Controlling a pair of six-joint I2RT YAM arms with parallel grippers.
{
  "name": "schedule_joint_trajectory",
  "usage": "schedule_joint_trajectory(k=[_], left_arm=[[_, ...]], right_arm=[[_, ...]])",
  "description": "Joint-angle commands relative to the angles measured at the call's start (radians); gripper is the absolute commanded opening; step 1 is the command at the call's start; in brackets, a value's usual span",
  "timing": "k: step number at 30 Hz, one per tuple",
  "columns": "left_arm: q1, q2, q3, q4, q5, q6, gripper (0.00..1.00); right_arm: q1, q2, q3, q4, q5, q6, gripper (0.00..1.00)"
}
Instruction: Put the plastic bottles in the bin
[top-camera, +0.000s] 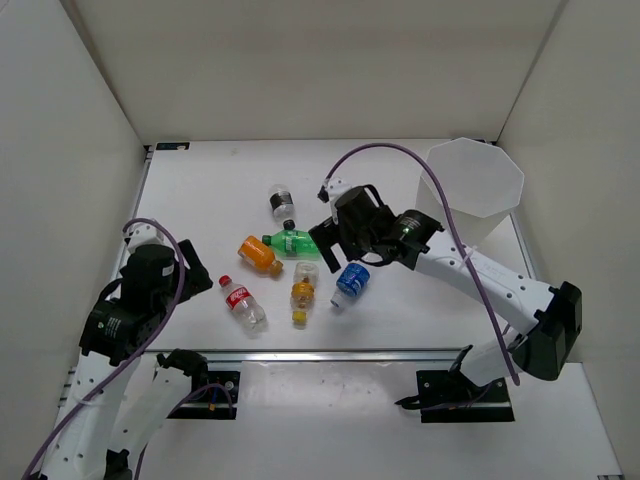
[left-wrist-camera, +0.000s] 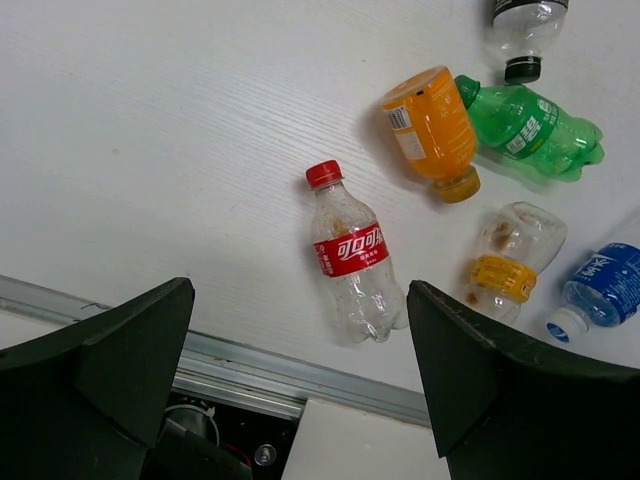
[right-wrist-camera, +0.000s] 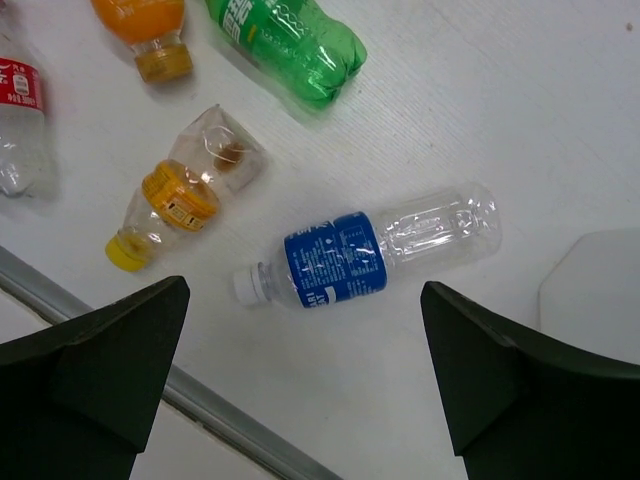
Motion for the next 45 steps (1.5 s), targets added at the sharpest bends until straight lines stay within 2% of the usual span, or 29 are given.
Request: schedule_joint_trajectory(k=[1, 4, 8, 10, 12, 14, 18, 21, 23, 26, 29, 32, 33, 36, 37, 42, 45], left_arm=[[-0.007, 0.005, -0.009, -0.010, 0.017, -0.002, 0.99], [-0.010, -0.018, -0.025, -0.008, 0.036, -0.014, 0.99], [-0.017, -0.053, -0.087, 0.010, 0.102, -0.052, 0.99], [-0.019, -0.070, -0.117, 0.005, 0.121, -0.081, 0.99], [-0.036, -0.087, -0.147, -0.008, 0.119, -0.097, 0.99], [-0.042, -0.097, -0.172, -0.025, 0.124, -0.104, 0.99], [-0.036, -0.111, -0.181, -0.067, 0.115, -0.106, 0.98], [-0.034, -0.114, -0.170, -0.099, 0.109, -0.106, 0.99], [-0.036, -0.120, -0.177, -0.094, 0.115, -0.114, 0.99], [-0.042, -0.124, -0.196, -0.084, 0.141, -0.129, 0.99], [-0.047, -0.122, -0.209, -0.071, 0.156, -0.140, 0.98], [-0.038, -0.116, -0.207, -0.057, 0.156, -0.147, 0.99], [-0.041, -0.117, -0.207, -0.050, 0.162, -0.147, 0.99], [-0.042, -0.108, -0.203, -0.050, 0.162, -0.154, 0.99], [-0.038, -0.108, -0.204, -0.036, 0.162, -0.160, 0.99], [-0.044, -0.096, -0.247, 0.031, 0.176, -0.164, 0.99], [-0.044, -0.079, -0.265, 0.053, 0.176, -0.166, 0.99]], right_arm=[[0.038, -0.068, -0.059, 0.051, 0.067, -0.017, 0.99], [0.026, -0.100, -0.113, 0.103, 0.024, 0.036, 0.99], [-0.039, -0.123, -0.229, 0.174, -0.013, 0.220, 0.99], [-0.034, -0.128, -0.274, 0.203, 0.012, 0.273, 0.99], [-0.011, -0.116, -0.293, 0.197, 0.134, 0.383, 0.99], [-0.019, -0.093, -0.322, 0.197, 0.159, 0.479, 0.99], [-0.043, -0.070, -0.418, 0.301, 0.185, 0.677, 0.99], [-0.037, -0.039, -0.446, 0.308, 0.271, 0.777, 0.99], [-0.043, -0.010, -0.467, 0.311, 0.300, 0.797, 0.99], [-0.056, 0.042, -0.509, 0.402, 0.282, 0.797, 1.00], [-0.073, 0.122, -0.501, 0.397, 0.302, 0.843, 0.99], [-0.077, 0.162, -0.530, 0.488, 0.282, 0.824, 0.98], [-0.076, 0.176, -0.540, 0.507, 0.282, 0.817, 0.89], [-0.071, 0.159, -0.509, 0.501, 0.291, 0.781, 0.49], [-0.068, 0.133, -0.497, 0.502, 0.300, 0.744, 0.43], [-0.080, 0.006, -0.376, 0.478, 0.225, 0.522, 0.33], [-0.073, -0.066, -0.263, 0.466, 0.158, 0.362, 0.33]])
